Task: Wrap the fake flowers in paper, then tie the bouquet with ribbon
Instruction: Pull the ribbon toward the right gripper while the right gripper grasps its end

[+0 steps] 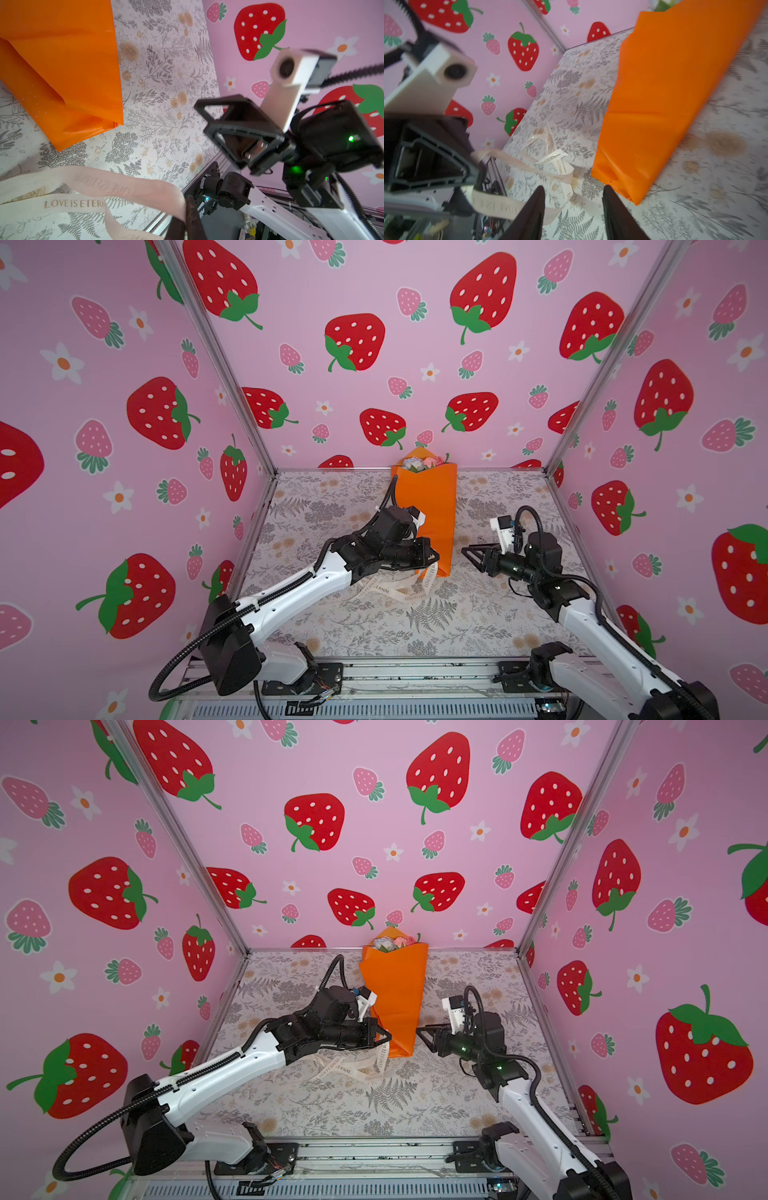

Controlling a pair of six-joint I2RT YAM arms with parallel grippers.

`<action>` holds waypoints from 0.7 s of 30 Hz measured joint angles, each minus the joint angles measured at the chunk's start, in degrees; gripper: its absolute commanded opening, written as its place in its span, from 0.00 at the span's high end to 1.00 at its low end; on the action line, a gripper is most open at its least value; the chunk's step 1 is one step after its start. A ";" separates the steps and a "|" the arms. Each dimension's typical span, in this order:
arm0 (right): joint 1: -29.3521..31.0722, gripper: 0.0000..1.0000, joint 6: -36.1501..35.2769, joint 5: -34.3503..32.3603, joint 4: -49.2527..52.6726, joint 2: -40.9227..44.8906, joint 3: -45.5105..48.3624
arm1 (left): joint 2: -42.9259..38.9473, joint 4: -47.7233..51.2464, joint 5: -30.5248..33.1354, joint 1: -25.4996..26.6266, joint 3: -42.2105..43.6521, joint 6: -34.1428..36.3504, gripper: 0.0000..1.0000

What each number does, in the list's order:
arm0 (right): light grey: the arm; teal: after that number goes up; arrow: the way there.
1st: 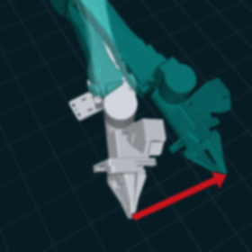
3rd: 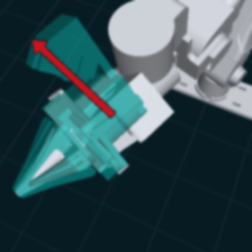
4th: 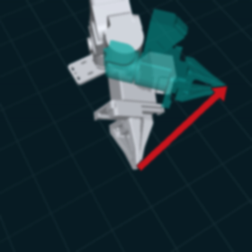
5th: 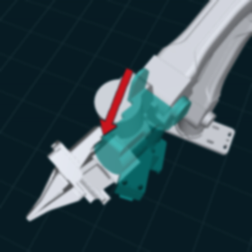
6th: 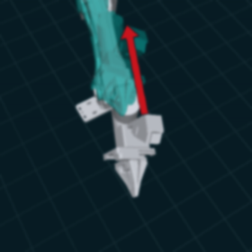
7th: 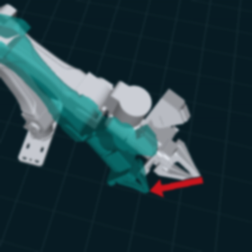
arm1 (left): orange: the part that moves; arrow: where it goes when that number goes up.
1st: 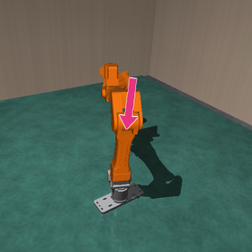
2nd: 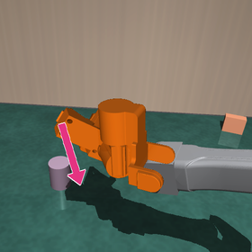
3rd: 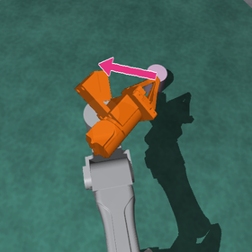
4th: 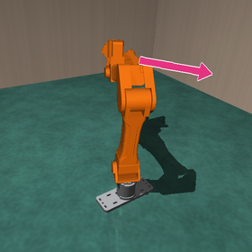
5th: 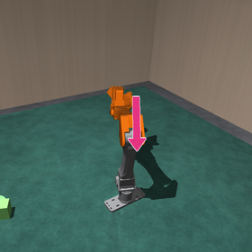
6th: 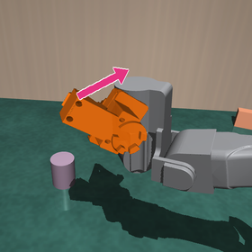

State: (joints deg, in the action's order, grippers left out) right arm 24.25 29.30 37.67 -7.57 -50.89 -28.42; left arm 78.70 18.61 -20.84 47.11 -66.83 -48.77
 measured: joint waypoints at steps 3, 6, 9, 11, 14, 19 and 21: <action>9.16 0.49 -4.22 -2.78 -5.75 4.13 4.59 | -0.57 -1.51 1.18 -0.24 0.00 -1.20 0.92; 16.74 0.45 -8.41 -6.01 -12.87 6.86 10.36 | -1.14 -2.14 1.81 -0.26 0.00 -1.64 0.92; 22.93 0.42 -13.05 -10.32 -16.85 6.60 12.83 | -1.42 -2.14 1.99 -0.31 0.00 -1.97 0.91; 26.69 0.41 -15.87 -13.62 -19.47 4.90 12.72 | -1.42 -2.16 2.10 -0.35 0.00 -2.21 0.91; 30.69 0.41 -18.23 -19.45 -24.02 -0.09 12.26 | -1.42 -2.62 2.21 -0.35 0.02 -2.67 0.91; 33.83 0.65 -19.02 -28.44 -34.49 -10.45 13.66 | -1.42 -3.80 2.21 -0.35 0.02 -3.50 0.91; 34.16 0.80 -18.91 -30.99 -38.16 -13.09 14.56 | -1.46 -4.07 2.23 -0.35 0.15 -3.72 0.90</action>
State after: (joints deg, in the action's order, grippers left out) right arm 58.41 10.39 6.68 -45.74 -63.99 -13.87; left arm 77.23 14.55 -18.61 46.76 -66.67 -52.49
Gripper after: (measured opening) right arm 0.318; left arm 0.091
